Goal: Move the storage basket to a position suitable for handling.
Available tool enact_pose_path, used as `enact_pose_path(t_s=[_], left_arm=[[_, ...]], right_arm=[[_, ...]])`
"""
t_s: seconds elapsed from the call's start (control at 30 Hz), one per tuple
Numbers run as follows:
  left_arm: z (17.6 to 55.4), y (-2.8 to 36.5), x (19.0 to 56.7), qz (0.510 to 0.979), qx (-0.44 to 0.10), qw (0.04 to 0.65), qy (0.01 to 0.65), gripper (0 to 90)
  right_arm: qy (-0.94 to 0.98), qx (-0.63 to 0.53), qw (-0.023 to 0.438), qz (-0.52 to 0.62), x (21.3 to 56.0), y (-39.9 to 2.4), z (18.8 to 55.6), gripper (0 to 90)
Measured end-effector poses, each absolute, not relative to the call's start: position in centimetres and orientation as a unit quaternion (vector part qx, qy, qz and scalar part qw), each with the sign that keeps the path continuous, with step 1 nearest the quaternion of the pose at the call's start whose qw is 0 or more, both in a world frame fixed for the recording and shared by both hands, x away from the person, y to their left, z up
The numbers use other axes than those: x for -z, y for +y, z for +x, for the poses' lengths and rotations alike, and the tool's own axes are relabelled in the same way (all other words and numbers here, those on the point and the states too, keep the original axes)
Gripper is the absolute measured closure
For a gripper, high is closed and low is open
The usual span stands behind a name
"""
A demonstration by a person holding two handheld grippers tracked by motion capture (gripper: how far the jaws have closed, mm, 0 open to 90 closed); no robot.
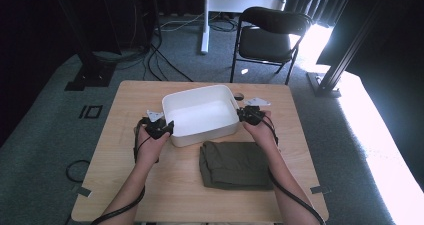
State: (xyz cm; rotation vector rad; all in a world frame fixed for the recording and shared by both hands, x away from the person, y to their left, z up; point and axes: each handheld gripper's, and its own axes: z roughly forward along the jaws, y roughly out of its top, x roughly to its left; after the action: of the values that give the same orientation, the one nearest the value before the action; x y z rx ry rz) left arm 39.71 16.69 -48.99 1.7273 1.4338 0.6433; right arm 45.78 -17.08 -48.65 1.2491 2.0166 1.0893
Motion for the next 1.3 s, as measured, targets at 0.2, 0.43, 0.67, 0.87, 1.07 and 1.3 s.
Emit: enact_pose_path(t_s=[0.2,0.43,0.67,0.87,1.07,1.3], left_arm=[[40.1,16.0,49.0,0.686,-0.25,0.394,0.559,66.5],[40.8,15.1,49.0,0.694,-0.248,0.393,0.55,67.0],[41.7,14.1,49.0,0.699,-0.244,0.397,0.542,67.3],[42.4,13.2,49.0,0.705,-0.242,0.4,0.534,67.9],[42.9,12.3,49.0,0.711,-0.24,0.398,0.527,68.3],[43.8,10.4,48.9,0.724,-0.238,0.393,0.514,68.6]], right_arm=[[0.741,-0.401,0.266,0.468,48.7,-18.0,45.3,81.2],[0.735,-0.4,0.27,0.477,48.7,-19.0,45.0,81.4],[0.725,-0.401,0.273,0.489,48.7,-20.2,44.7,81.5],[0.718,-0.4,0.273,0.501,48.7,-21.1,44.4,81.5],[0.713,-0.397,0.274,0.508,48.7,-22.1,44.2,81.6],[0.705,-0.392,0.278,0.522,48.6,-23.8,43.9,82.1]])
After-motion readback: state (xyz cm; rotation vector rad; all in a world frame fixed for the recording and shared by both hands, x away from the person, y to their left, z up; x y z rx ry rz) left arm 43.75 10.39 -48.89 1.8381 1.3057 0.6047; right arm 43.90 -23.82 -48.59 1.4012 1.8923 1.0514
